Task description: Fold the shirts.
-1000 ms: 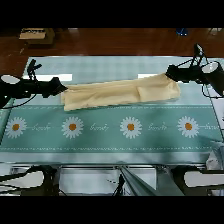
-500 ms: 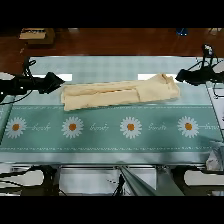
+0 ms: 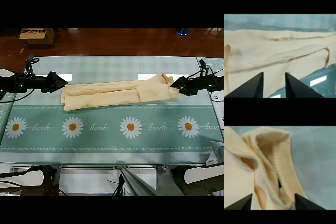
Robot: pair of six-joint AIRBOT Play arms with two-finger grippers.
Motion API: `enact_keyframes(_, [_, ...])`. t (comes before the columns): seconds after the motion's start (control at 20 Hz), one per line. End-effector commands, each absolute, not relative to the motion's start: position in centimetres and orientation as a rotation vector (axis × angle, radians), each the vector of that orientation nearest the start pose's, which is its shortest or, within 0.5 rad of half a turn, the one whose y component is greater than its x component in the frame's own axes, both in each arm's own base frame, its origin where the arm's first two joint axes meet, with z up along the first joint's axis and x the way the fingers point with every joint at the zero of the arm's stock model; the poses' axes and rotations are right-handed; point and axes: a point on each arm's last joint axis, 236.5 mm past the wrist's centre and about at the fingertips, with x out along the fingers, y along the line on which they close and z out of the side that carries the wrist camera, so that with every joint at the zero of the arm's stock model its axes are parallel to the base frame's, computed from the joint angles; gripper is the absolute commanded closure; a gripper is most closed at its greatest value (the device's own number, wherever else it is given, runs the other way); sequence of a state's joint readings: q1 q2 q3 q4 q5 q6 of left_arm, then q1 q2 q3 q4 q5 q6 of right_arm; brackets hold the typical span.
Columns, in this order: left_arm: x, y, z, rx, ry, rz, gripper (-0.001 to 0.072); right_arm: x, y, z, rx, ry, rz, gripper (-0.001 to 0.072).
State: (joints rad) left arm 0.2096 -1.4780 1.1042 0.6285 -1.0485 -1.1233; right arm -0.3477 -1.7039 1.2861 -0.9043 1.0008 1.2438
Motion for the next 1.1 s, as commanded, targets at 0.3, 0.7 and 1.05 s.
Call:
enact_keyframes(0.3, [43.7,-9.0,-0.2,-0.676,1.097,-0.459,0.0688,46.3,5.8,-7.7,0.613,1.245,0.396,0.0685])
enact_keyframes(0.7, [41.2,-21.5,1.7,-0.700,1.146,-0.666,0.0688,40.2,6.6,6.2,0.294,1.173,0.402,0.0686])
enact_keyframes(1.05, [34.4,-35.2,-2.1,-0.621,1.292,-0.781,0.0688,34.8,11.4,15.7,0.211,1.011,0.387,0.0687])
